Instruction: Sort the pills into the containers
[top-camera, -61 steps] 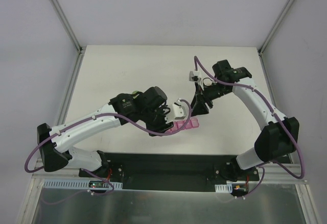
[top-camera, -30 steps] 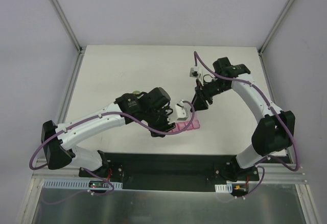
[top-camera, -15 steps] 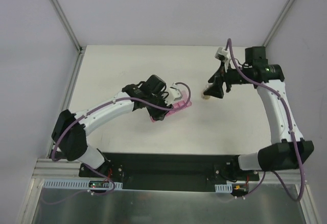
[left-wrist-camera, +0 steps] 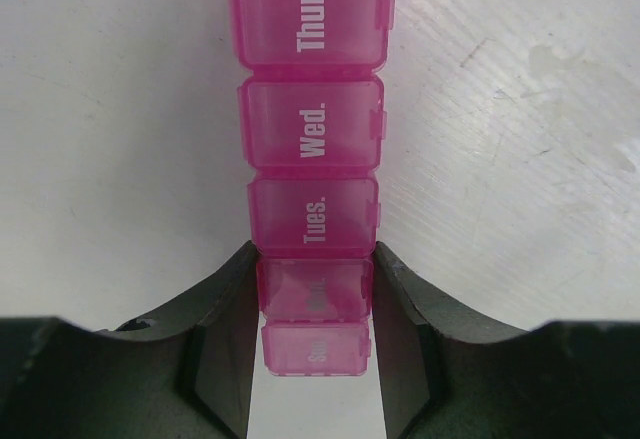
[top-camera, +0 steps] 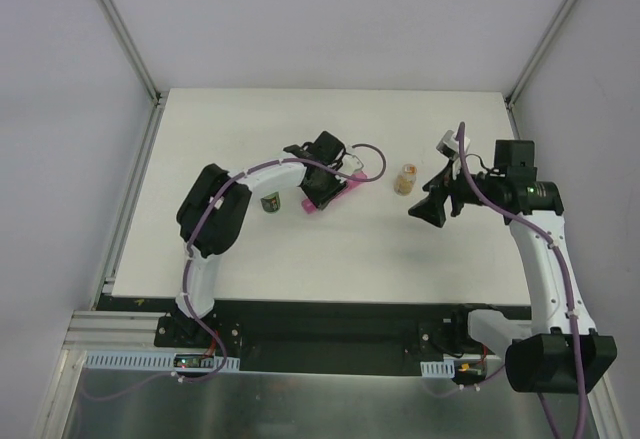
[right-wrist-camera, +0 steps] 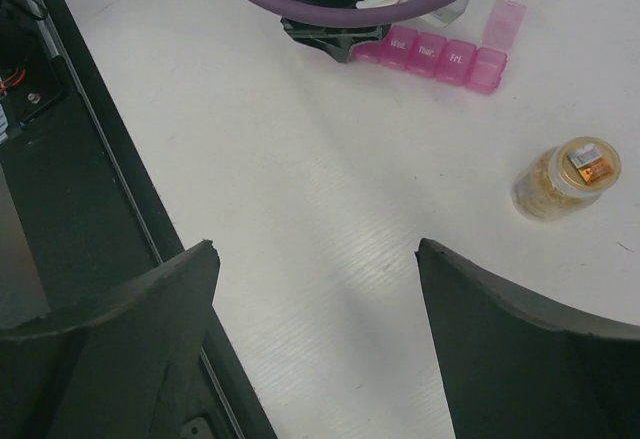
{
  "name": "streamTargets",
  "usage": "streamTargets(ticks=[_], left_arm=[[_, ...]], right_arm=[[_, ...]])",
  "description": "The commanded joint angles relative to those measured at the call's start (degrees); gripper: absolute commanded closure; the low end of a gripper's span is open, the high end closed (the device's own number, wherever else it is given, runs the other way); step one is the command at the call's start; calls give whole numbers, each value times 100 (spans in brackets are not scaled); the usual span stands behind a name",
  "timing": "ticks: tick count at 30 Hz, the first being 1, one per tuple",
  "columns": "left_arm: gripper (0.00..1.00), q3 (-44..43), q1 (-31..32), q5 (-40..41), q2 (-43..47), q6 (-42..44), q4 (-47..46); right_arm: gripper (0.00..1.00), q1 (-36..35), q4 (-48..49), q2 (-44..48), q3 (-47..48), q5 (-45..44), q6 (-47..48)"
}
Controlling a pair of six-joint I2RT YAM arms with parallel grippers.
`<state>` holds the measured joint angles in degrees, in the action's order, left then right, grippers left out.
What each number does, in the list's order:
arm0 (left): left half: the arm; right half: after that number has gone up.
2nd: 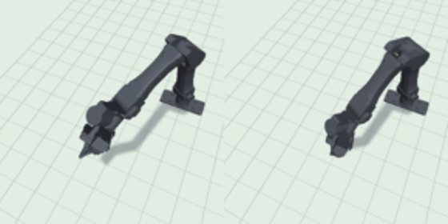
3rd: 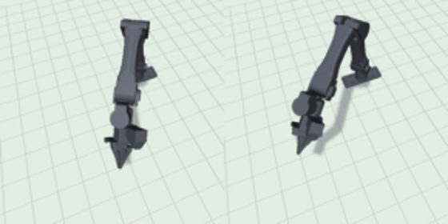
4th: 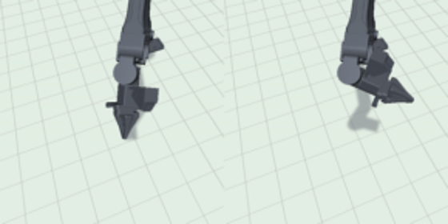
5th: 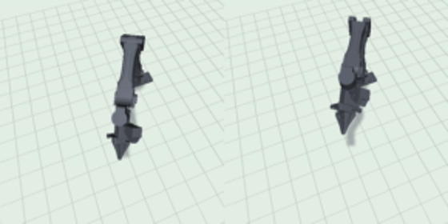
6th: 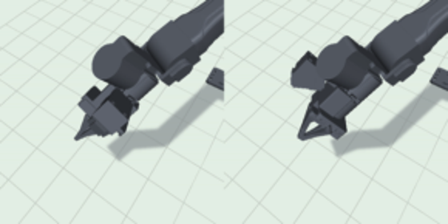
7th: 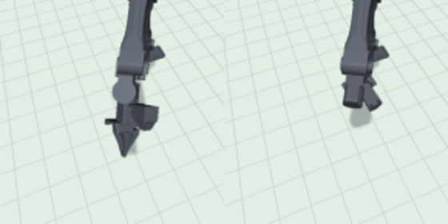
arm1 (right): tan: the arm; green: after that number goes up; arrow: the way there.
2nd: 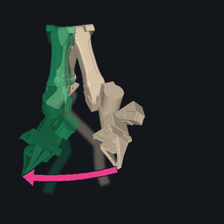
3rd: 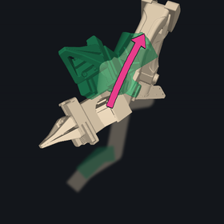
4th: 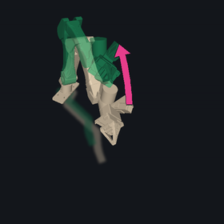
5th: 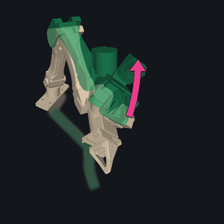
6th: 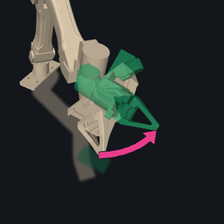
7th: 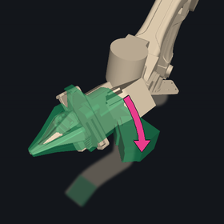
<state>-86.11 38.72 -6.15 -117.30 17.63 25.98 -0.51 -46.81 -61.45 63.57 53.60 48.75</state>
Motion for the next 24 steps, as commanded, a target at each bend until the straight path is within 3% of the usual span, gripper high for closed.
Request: streamTargets(ticks=[1,3,4,7,11,16,17,21,24], left_arm=[[89,-196,-31,290,-30,101,-40],[75,-109,-31,360,-39,48,-49],[64,-73,-31,369,-30,-4,-84],[50,59,-31,387,75,-127,-137],[38,129,-40,316,347,-321,-251],[31,103,-66,159,760,-619,-303],[25,111,-75,150,961,-681,-330],[1,383,-110,123,1752,-1032,-654],[1,768,-163,35,2499,-1454,-883]], right_arm=[[16,201,374,55,-134,247,-94],[16,253,427,-24,-178,326,-111],[16,262,435,-51,-213,344,-103],[16,297,444,-113,-257,353,-85],[16,315,462,-183,-301,247,-24],[16,315,602,-253,-363,37,-6],[16,315,698,-279,-389,-190,-32],[15,306,2383,-332,-1090,-1386,-1293],[15,245,3527,-709,-1303,-2011,-2130]])
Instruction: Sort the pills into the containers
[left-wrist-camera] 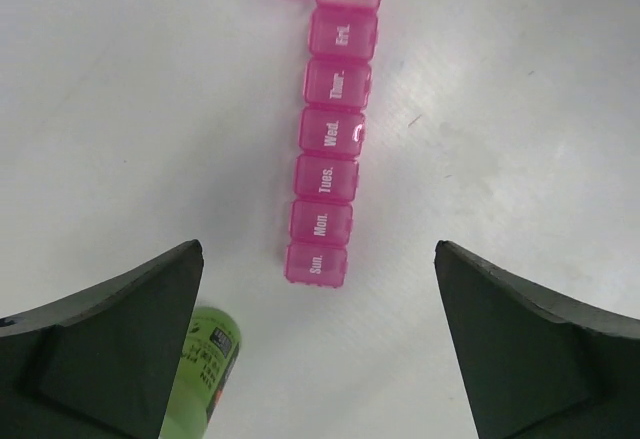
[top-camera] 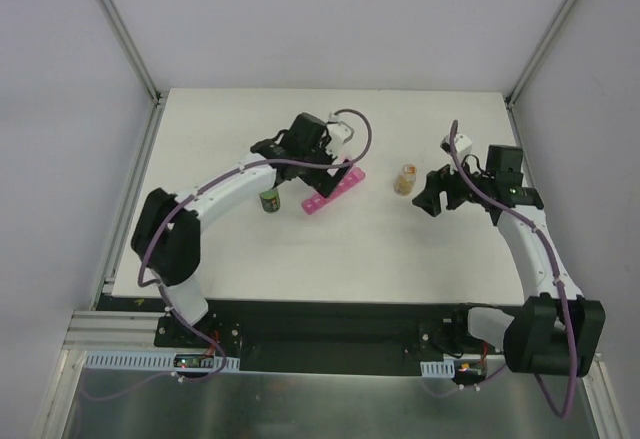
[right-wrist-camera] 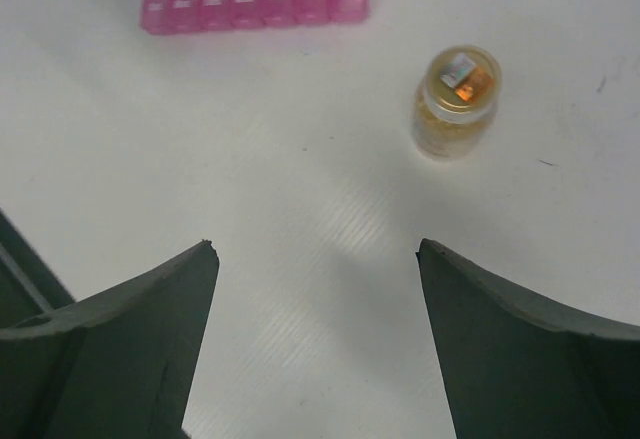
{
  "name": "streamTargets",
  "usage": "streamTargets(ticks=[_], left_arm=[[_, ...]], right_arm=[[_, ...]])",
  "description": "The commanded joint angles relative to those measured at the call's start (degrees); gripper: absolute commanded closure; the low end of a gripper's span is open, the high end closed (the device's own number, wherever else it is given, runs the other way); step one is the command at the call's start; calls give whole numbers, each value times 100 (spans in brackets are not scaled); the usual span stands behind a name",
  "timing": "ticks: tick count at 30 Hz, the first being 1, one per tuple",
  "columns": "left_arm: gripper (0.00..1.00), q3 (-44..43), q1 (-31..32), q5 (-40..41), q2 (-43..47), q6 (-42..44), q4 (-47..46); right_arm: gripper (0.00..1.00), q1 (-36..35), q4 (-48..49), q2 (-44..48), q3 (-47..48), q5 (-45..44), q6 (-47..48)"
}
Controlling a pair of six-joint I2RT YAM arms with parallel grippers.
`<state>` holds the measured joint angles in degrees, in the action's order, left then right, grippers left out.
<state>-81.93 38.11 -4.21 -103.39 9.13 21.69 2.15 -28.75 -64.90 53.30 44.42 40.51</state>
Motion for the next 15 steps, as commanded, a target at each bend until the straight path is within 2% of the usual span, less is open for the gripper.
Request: streamTargets(ticks=[1,7,15], left_arm=[[1,492,-128,-185,1311,-857,-664],[1,1723,-365,-396,2858,-1816,-1378],[1,2628,-436,-950,4133,-1853,-1457]], right_arm=[[15,-39,1881,-661,-224,-1076,-1509],[14,-434,2312,-1655,84,-1445,-1582],[14,-1006,1734,-2562,1304,-2578,-1196]])
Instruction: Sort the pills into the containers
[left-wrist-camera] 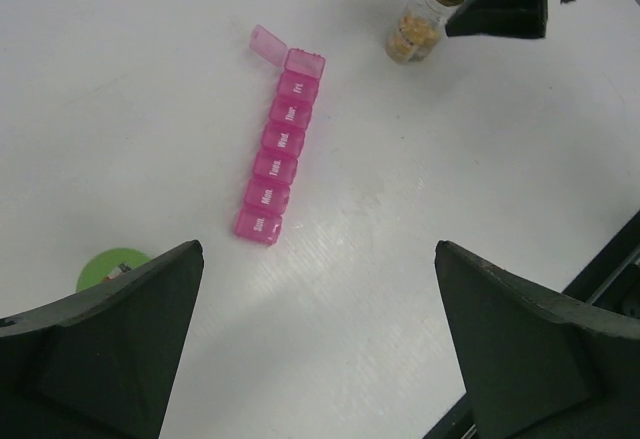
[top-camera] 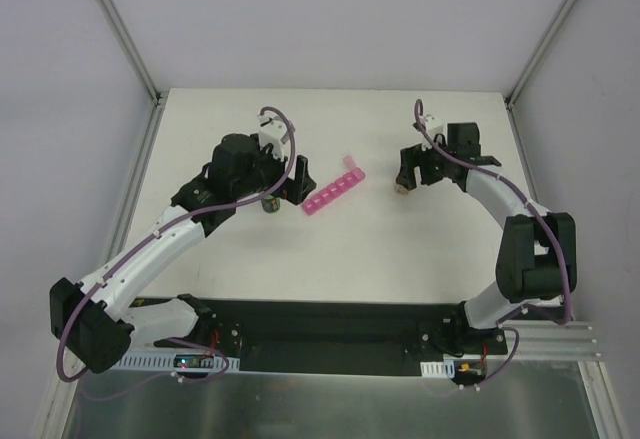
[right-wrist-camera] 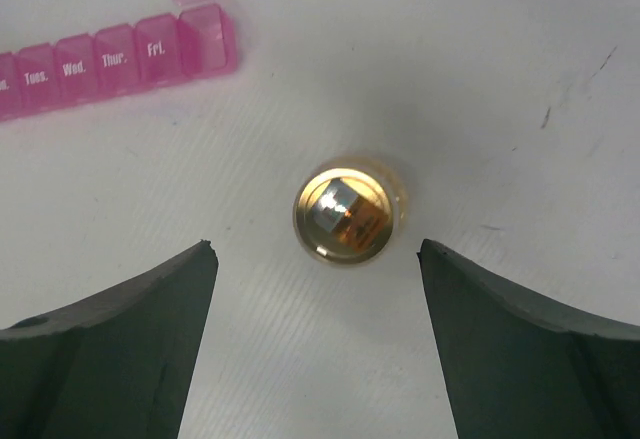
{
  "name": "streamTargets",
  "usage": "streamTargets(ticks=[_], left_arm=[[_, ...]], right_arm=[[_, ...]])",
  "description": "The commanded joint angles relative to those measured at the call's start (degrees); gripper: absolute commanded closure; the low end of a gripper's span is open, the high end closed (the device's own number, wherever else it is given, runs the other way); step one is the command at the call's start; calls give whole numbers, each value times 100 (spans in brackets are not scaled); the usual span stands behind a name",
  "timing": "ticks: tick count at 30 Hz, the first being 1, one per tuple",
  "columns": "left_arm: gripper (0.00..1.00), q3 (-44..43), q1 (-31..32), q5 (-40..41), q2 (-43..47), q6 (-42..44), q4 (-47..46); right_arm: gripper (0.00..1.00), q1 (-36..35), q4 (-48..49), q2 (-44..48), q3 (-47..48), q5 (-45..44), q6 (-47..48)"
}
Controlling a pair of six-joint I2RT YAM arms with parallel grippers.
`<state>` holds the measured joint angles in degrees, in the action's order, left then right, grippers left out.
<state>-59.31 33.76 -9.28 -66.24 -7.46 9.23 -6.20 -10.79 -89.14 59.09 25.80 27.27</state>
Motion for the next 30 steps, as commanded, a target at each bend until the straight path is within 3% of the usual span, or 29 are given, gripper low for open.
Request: streamTargets(ticks=[1,13,30], left_arm=[[1,446,8,-522,506,-177,-203],[1,1009,8,-777,1166,-203,-203],[1,1237,8,-900,1289,-361,-282]], right_arm=[[15,-224,-342,-269,857,-813,191],[19,-540,-1364,-762,1544,-1367,464],[32,-628,-1523,-1070,1825,-1447,464]])
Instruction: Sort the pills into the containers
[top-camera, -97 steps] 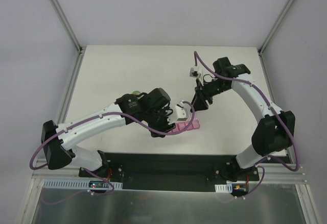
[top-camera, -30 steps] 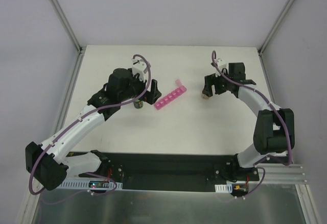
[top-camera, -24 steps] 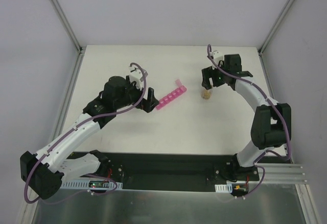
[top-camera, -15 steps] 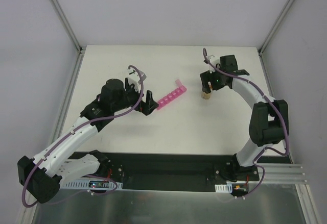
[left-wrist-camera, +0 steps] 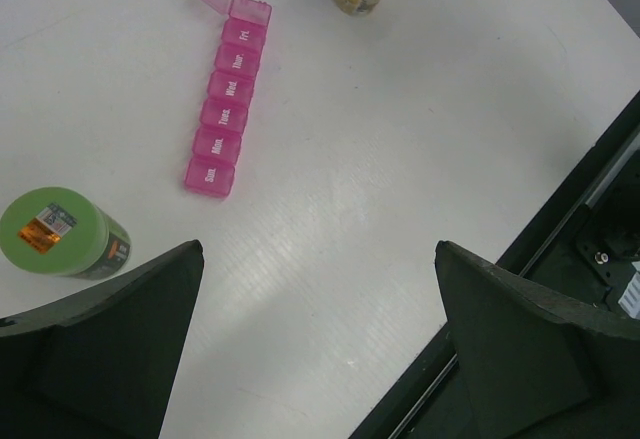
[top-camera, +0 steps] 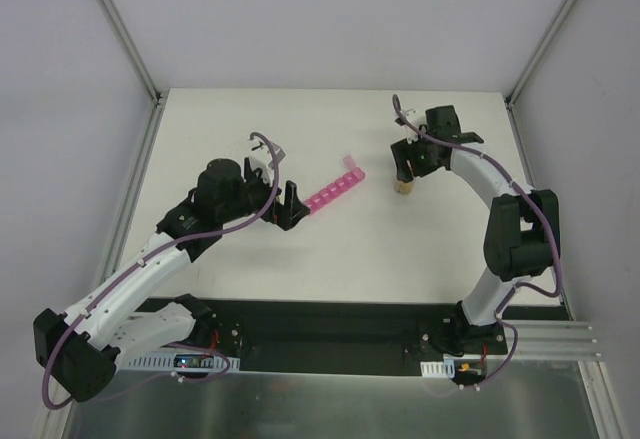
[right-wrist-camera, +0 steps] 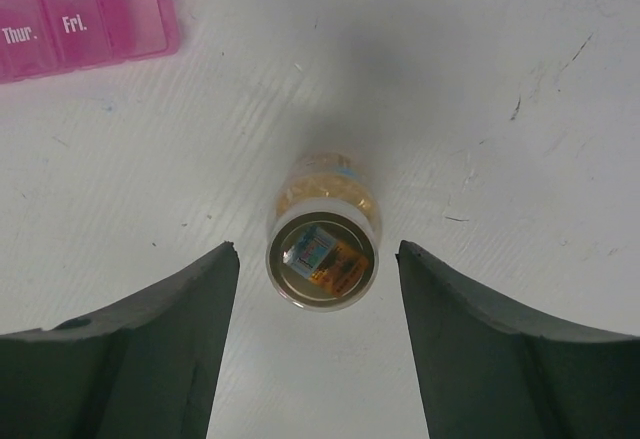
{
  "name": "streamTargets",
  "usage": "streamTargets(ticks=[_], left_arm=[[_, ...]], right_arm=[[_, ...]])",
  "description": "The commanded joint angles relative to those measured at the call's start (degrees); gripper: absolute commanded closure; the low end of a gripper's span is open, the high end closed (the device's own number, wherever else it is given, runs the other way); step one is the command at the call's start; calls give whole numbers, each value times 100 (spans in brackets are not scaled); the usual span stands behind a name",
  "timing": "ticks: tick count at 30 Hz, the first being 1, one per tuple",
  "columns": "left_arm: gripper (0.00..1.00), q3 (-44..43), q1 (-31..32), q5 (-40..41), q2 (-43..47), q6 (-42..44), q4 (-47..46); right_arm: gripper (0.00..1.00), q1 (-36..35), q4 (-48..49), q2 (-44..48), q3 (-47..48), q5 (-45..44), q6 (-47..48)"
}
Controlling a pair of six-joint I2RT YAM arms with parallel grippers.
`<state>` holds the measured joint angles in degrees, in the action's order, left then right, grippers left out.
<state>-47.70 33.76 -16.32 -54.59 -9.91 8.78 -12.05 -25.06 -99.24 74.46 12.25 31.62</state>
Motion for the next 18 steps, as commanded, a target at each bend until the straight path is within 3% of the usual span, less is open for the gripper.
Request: streamTargets(ticks=[1,9,14,18], left_arm=[[1,77,8,-214,124,-134,-236],[1,68,-1,-450,45,-108,-315],[1,260,183,-759,9,50,-857],[1,507,903,-663,98,935,-1823]], right_arm=[[33,-43,-87,-78,306,-100,29],[73,-51,-122,45,236,-39,108],[81,-43,-315,703,113,347,230],[82,-34,-1191,1642,148,1550,397]])
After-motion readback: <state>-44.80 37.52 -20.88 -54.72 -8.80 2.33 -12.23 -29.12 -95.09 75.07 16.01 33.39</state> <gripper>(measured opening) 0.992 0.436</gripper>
